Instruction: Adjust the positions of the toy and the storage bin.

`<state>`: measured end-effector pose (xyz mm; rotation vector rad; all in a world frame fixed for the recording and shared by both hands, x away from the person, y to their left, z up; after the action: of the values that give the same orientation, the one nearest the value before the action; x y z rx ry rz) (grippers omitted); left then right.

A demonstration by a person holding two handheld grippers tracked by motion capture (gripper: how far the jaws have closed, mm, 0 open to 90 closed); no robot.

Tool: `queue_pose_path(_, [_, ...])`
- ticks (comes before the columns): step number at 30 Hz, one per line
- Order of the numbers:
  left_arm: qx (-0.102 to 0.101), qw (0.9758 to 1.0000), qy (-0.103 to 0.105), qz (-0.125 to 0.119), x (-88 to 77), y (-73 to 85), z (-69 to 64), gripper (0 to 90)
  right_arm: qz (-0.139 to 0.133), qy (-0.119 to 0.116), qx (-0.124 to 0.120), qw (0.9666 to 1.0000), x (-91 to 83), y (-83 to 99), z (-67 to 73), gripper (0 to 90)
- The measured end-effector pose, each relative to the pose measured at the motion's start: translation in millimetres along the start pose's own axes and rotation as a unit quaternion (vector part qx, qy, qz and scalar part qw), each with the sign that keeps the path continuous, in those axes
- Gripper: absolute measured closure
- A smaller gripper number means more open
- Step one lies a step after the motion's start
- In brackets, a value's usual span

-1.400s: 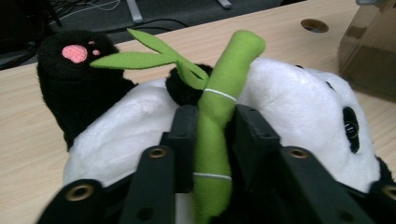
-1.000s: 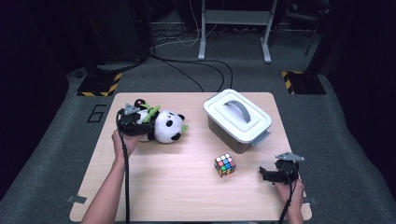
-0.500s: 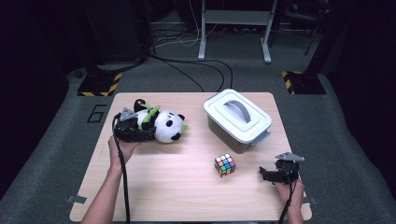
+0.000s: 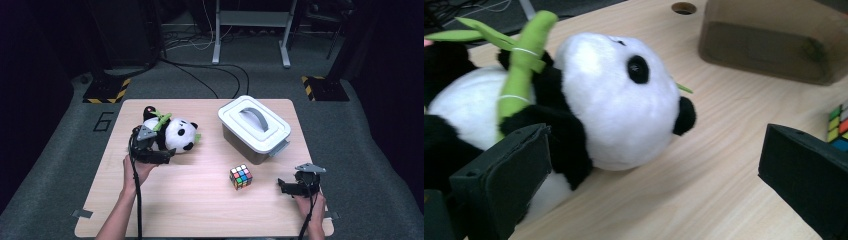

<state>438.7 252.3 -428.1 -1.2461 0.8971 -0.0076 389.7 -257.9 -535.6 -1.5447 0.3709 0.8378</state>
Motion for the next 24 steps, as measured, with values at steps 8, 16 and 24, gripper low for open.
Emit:
queue_pose_path(8, [0.009,0.9998,0.018,0.008,9.4,8.7,-20.0,0.0,0.0,0.0,0.0,1.0,0.0,0.0,0.0,2.3])
queue_pose_path(16, [0.014,0.999,0.041,0.003,18.2,8.4,-40.0,0.0,0.0,0.0,0.0,1.0,-0.1,0.0,0.0,2.4])
queue_pose_path(24, [0.03,0.9968,0.074,0.009,31.2,9.2,-66.2,0.0,0.0,0.0,0.0,1.0,-0.1,0.1,0.0,2.4])
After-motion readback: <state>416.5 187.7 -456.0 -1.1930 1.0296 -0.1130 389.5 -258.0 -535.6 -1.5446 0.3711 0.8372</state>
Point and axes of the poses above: each handheld gripper's, and its own axes: x roughly forward along the jaws, y roughly out of its underside, z roughly to its left, the point moved 1 cm from there along x, roughly forward along the jaws, and after that the axes turned 3 degrees about x, right-handed, at the moved point
